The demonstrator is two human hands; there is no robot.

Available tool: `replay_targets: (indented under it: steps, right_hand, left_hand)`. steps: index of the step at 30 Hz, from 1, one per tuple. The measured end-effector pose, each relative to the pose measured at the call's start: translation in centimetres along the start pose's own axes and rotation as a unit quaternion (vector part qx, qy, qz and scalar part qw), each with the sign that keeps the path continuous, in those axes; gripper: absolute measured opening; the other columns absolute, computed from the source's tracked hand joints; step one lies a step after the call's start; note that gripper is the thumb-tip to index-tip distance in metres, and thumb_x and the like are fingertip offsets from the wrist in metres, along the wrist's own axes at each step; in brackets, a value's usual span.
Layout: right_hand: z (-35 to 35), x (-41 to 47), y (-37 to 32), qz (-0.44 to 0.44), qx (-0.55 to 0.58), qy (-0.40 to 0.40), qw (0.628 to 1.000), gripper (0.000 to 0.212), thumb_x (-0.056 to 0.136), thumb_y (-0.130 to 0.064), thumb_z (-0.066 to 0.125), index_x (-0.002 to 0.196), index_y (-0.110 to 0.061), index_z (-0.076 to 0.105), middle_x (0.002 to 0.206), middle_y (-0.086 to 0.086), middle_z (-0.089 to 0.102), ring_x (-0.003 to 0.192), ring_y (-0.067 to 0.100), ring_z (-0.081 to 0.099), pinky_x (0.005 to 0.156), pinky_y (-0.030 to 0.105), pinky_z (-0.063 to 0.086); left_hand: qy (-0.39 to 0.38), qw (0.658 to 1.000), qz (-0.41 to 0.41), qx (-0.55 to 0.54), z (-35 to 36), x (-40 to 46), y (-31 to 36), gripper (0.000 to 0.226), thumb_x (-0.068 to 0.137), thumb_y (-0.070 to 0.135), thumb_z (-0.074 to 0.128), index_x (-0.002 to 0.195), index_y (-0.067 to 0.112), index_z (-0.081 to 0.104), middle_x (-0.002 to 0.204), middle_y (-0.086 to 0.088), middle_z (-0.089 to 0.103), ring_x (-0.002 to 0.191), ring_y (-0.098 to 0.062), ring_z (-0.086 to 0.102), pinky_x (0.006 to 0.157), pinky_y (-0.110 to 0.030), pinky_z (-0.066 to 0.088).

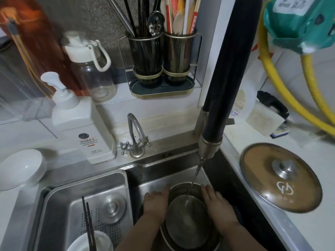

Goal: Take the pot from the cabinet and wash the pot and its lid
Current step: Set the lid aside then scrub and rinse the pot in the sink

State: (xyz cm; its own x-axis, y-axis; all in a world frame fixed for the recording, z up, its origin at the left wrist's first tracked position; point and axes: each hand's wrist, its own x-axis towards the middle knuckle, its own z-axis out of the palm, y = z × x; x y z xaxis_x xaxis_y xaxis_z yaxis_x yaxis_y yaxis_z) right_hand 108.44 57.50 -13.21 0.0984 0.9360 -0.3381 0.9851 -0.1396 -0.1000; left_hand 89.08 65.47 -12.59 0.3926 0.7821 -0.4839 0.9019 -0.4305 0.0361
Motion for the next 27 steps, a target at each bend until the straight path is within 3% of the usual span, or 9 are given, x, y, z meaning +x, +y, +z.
replay_targets:
  steps: [6, 9, 12, 16, 20, 23, 27]
  right_hand:
    - [-1.3, -2.2, -0.5, 0.013, 0.02, 0.027, 0.999, 0.068, 0.093, -0.002, 0.033, 0.15, -0.028, 0.006, 0.152, -0.004, 0.022, 0.126, 0.024, 0.037, 0.102, 0.031, 0.039]
    - [-2.3, -2.7, -0.4, 0.015, 0.038, 0.036, 0.999, 0.07, 0.093, -0.004, 0.036, 0.149, -0.034, 0.007, 0.148, -0.006, 0.027, 0.124, 0.023, 0.037, 0.1, 0.031, 0.041]
    - [-4.4, -3.0, -0.3, -0.006, 0.043, 0.075, 0.996, 0.065, 0.093, -0.015, 0.045, 0.146, -0.039, 0.016, 0.139, -0.006, 0.041, 0.115, 0.02, 0.045, 0.096, 0.03, 0.045]
    - [-9.0, -3.9, -0.7, -0.035, 0.094, 0.123, 0.987, 0.049, 0.088, -0.032, 0.052, 0.133, -0.047, 0.039, 0.117, -0.012, 0.061, 0.101, 0.012, 0.057, 0.087, 0.027, 0.049]
    - [-13.8, -5.9, -2.1, -0.018, 0.234, 0.163, 0.958, 0.024, 0.086, -0.031, 0.058, 0.108, -0.038, 0.065, 0.102, -0.011, 0.072, 0.096, 0.012, 0.065, 0.085, 0.034, 0.052]
    - [-17.0, -6.6, -3.5, 0.02, 0.258, 0.154, 0.954, 0.014, 0.088, -0.033, 0.058, 0.094, -0.029, 0.07, 0.092, -0.008, 0.072, 0.085, 0.01, 0.063, 0.071, 0.027, 0.047]
    - [-19.7, -7.5, -5.1, 0.003, 0.238, 0.125, 0.963, 0.014, 0.088, -0.032, 0.057, 0.091, -0.028, 0.07, 0.09, -0.006, 0.072, 0.085, 0.012, 0.065, 0.08, 0.032, 0.054]
  left_hand:
    - [0.059, 0.998, 0.009, -0.007, -0.4, -2.4, 0.5, 0.056, 0.099, 0.027, 0.031, 0.151, 0.029, 0.009, 0.12, -0.008, 0.063, 0.112, -0.028, 0.059, 0.098, -0.039, 0.035]
    - [0.107, 0.994, 0.005, -0.012, -1.7, -4.0, 0.4, 0.044, 0.101, 0.032, 0.031, 0.144, 0.028, 0.028, 0.112, -0.006, 0.068, 0.103, -0.026, 0.064, 0.088, -0.036, 0.041]
    - [0.129, 0.99, -0.037, -0.046, -4.0, -6.0, 0.2, 0.04, 0.099, 0.046, 0.029, 0.12, 0.025, 0.055, 0.104, -0.005, 0.071, 0.096, -0.025, 0.068, 0.077, -0.031, 0.045]
    - [0.125, 0.984, -0.074, -0.103, -8.1, -9.0, -0.3, 0.049, 0.095, 0.055, 0.031, 0.109, 0.023, 0.064, 0.106, -0.003, 0.071, 0.1, -0.025, 0.067, 0.076, -0.029, 0.045]
    - [0.12, 0.975, -0.113, -0.15, -11.4, -12.1, -1.2, 0.057, 0.092, 0.063, 0.033, 0.094, 0.017, 0.066, 0.097, -0.005, 0.071, 0.092, -0.025, 0.067, 0.067, -0.029, 0.043]
    - [0.128, 0.965, -0.142, -0.178, -12.5, -13.9, -1.8, 0.059, 0.09, 0.065, 0.033, 0.09, 0.016, 0.066, 0.096, -0.005, 0.071, 0.092, -0.026, 0.067, 0.068, -0.03, 0.044]
    - [0.147, 0.952, -0.171, -0.207, -13.2, -16.0, -2.8, 0.061, 0.088, 0.068, 0.035, 0.091, 0.015, 0.066, 0.096, -0.005, 0.071, 0.093, -0.026, 0.067, 0.069, -0.03, 0.046]
